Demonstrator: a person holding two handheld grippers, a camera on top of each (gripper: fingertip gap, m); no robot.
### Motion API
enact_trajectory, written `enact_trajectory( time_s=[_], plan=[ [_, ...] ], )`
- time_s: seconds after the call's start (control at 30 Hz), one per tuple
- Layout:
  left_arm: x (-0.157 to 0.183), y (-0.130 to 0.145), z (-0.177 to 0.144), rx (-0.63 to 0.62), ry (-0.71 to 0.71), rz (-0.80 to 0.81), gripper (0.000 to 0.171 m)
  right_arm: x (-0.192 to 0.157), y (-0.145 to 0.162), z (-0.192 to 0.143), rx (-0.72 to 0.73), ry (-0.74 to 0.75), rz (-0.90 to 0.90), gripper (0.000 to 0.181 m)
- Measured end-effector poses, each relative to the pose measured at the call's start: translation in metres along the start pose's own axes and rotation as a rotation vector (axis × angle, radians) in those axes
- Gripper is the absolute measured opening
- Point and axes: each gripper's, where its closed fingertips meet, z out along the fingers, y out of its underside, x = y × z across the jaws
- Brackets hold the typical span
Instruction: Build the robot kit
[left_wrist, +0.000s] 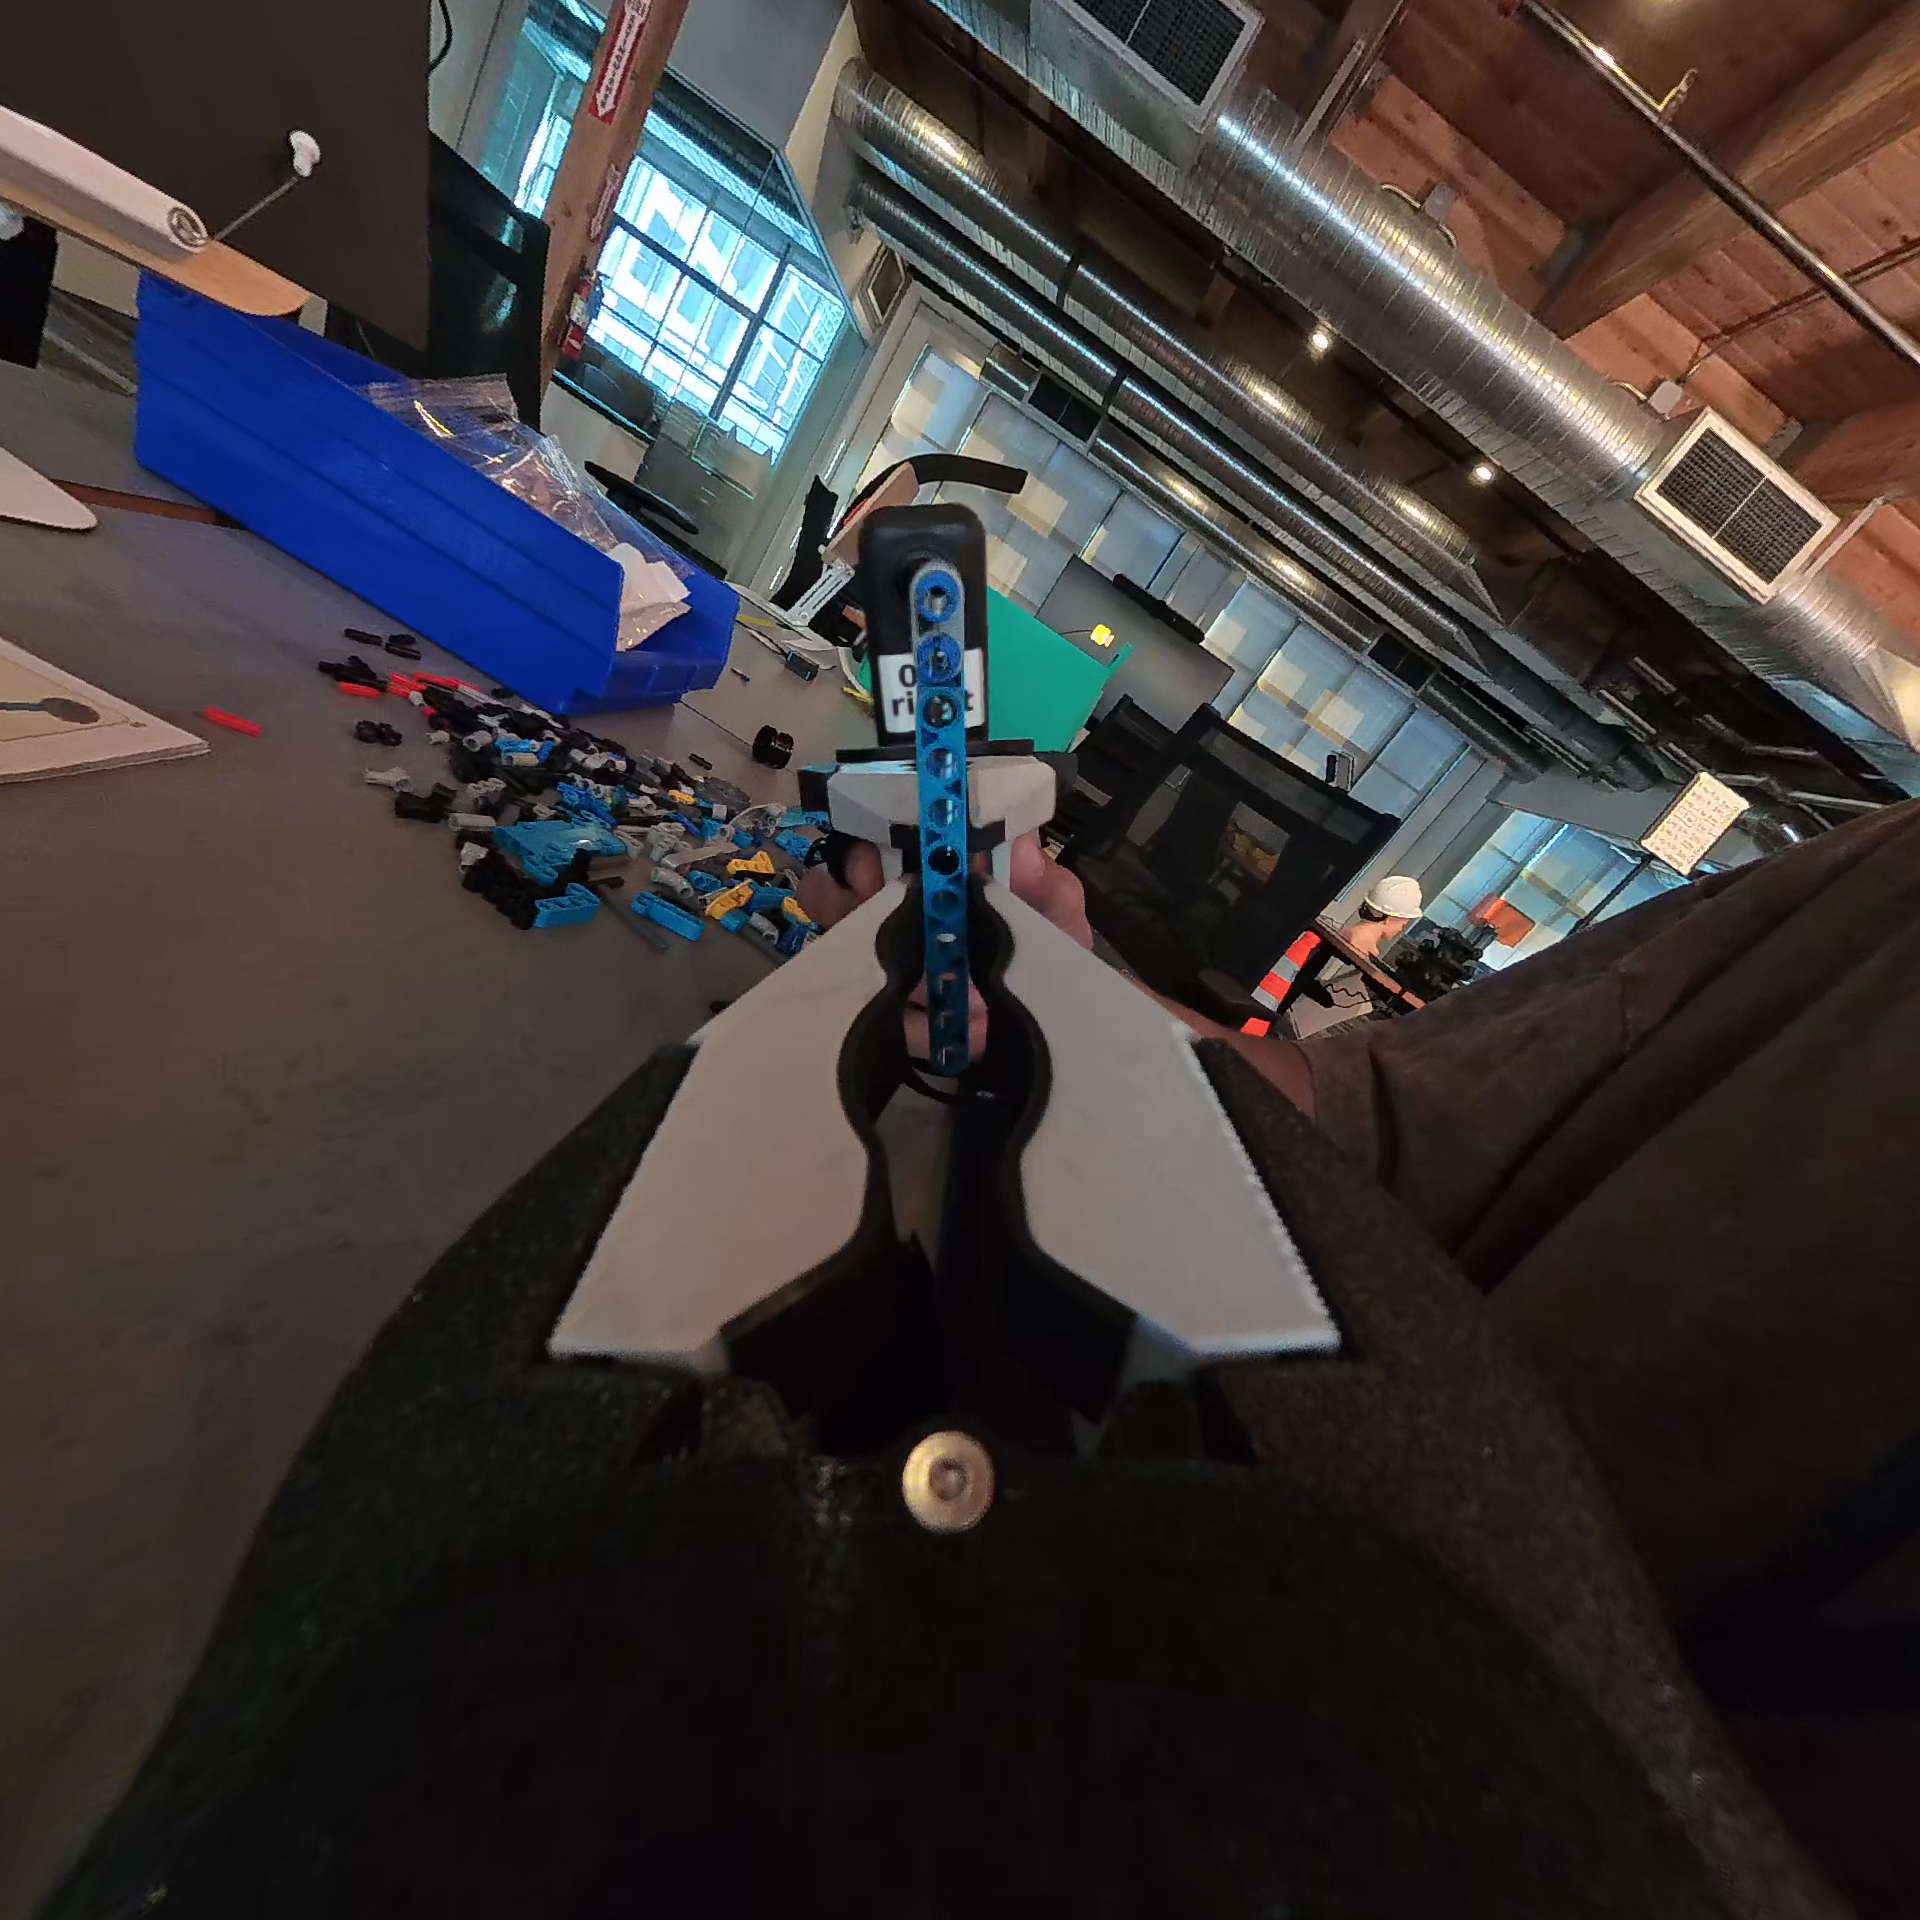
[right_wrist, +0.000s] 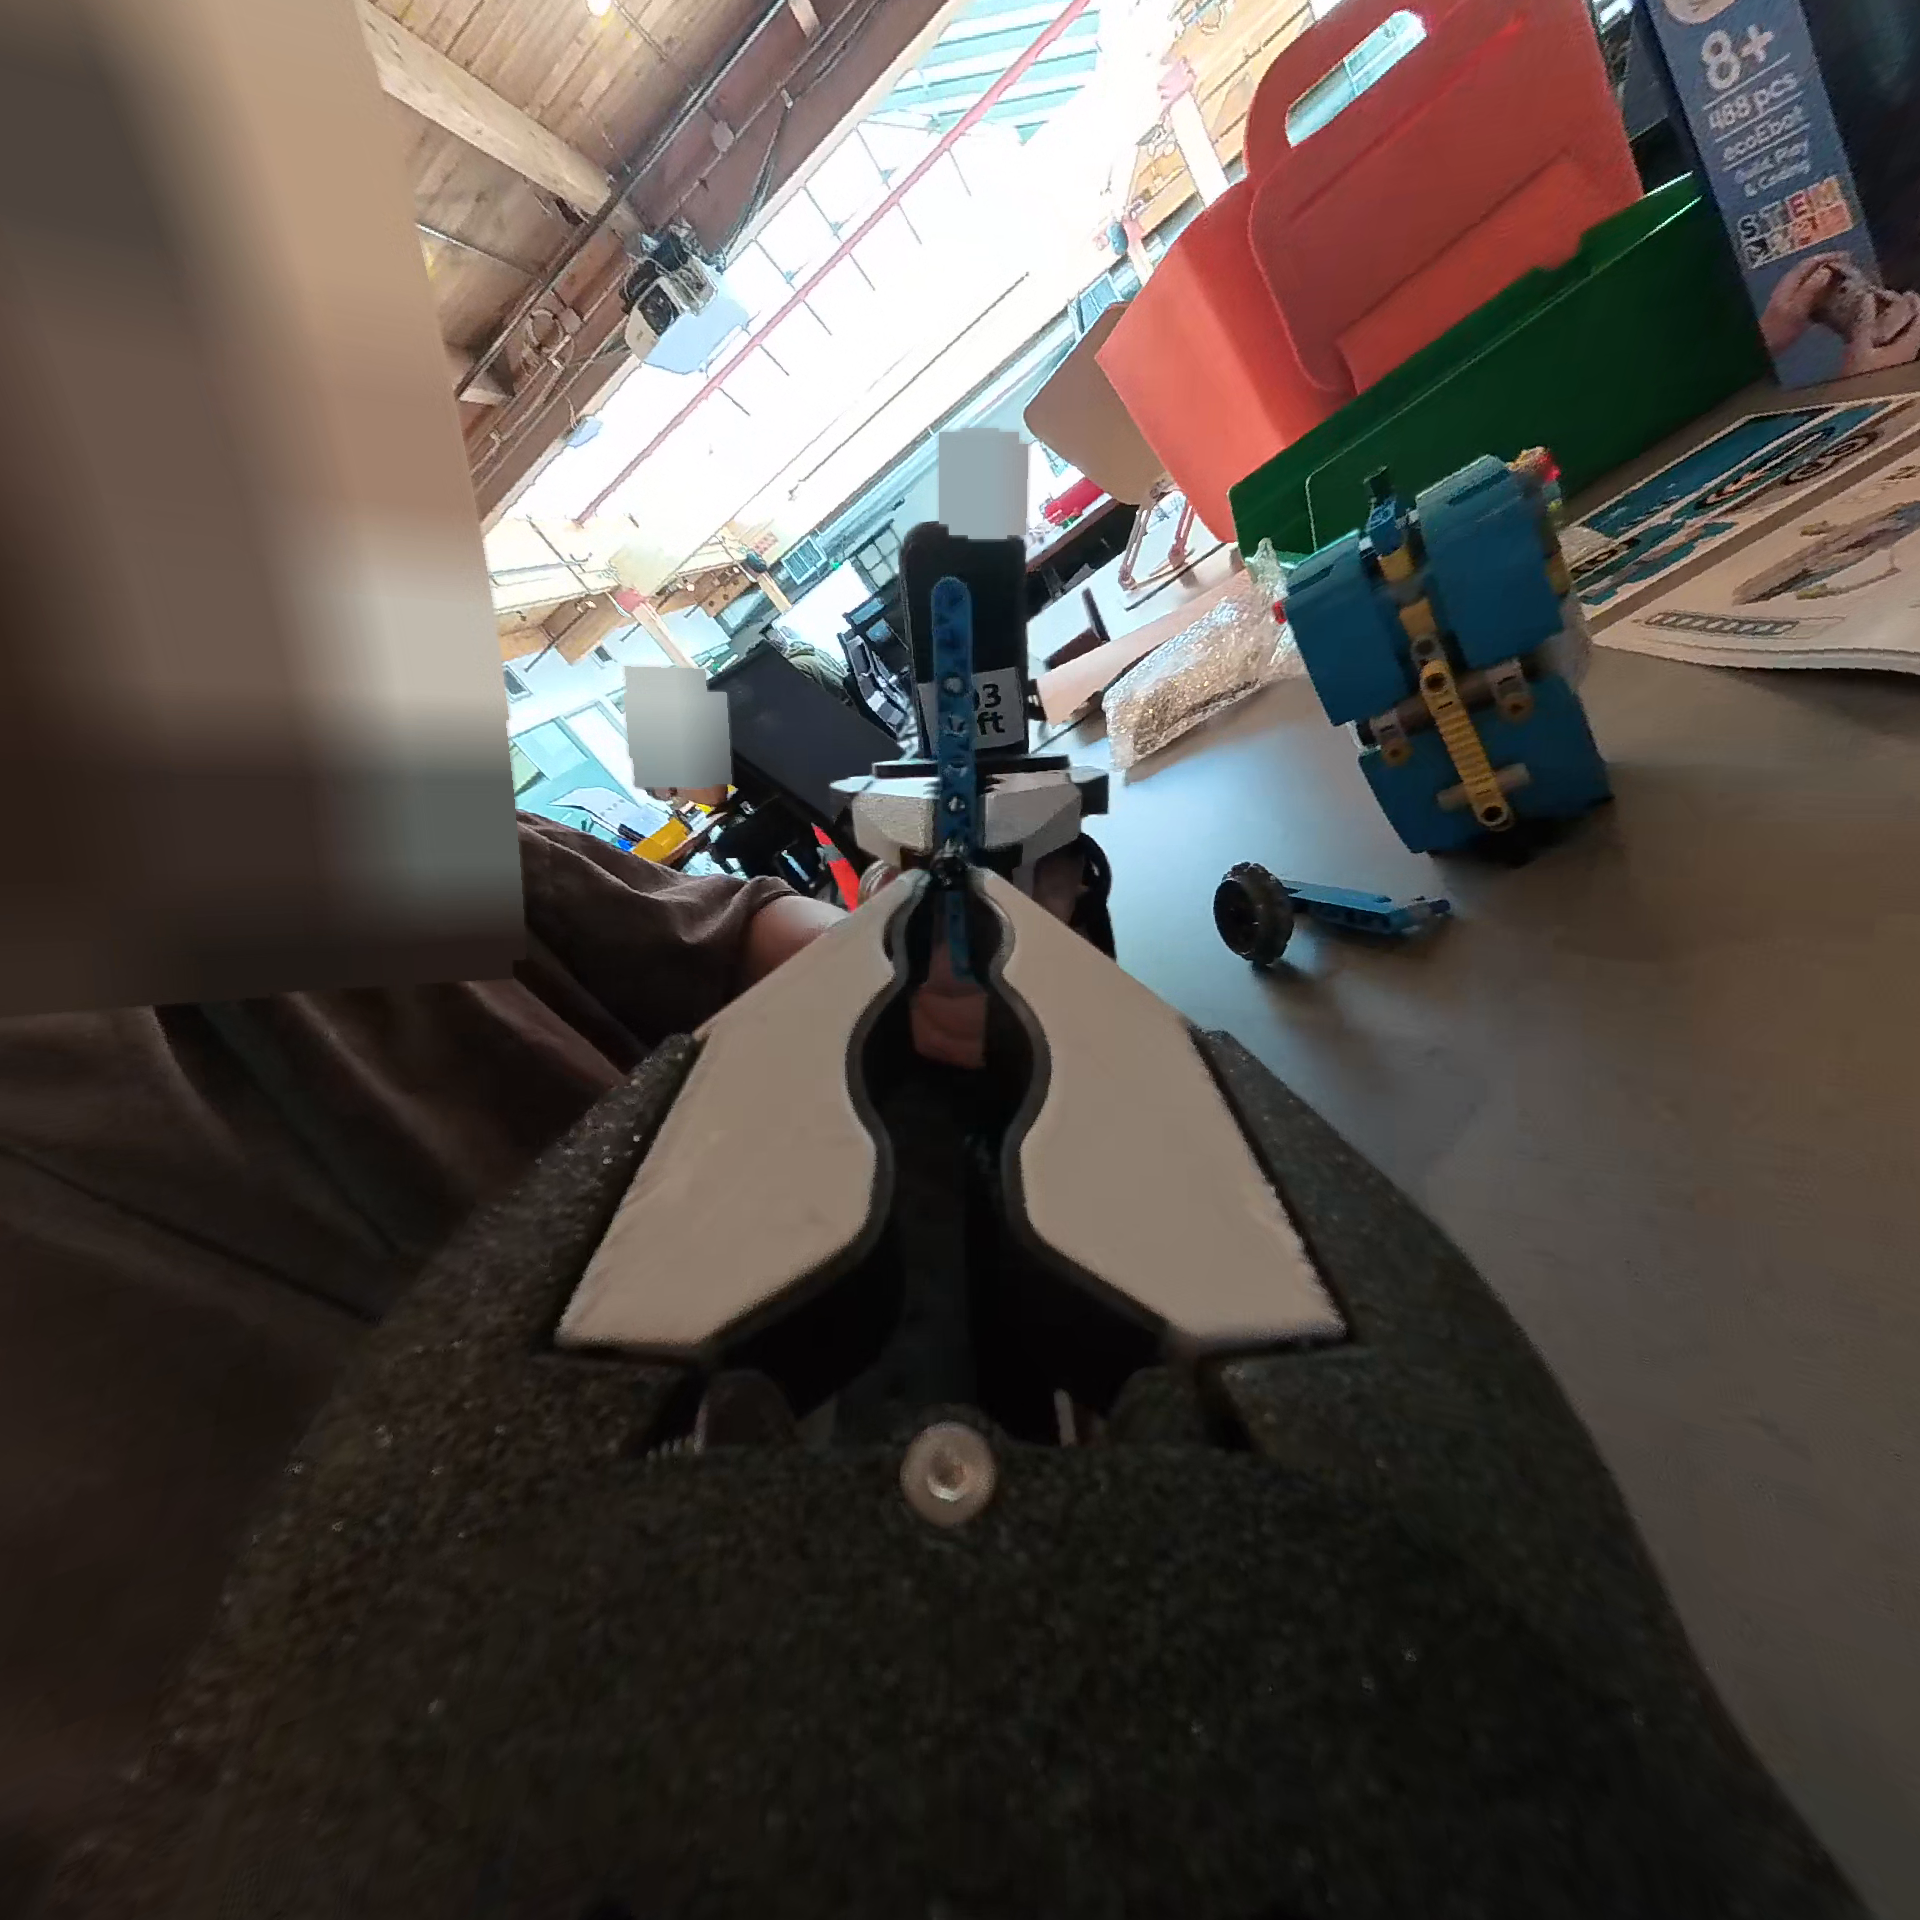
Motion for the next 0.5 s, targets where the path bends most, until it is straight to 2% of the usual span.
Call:
enact_trajectory(
  time_s=[0.33, 0.5],
  plan=[
    [-0.0007, 0.0037, 0.001, -0.024, 0.052, -0.085, 0.007, 0.001, 0.0018, -0.0003, -0.041, 0.076, -0.19, 0.006],
    [-0.0042, 0.0067, 0.0009, -0.045, 0.02, -0.058, 0.006, 0.0051, 0.0067, -0.0012, -0.077, 0.093, -0.176, 0.005]
  ],
)
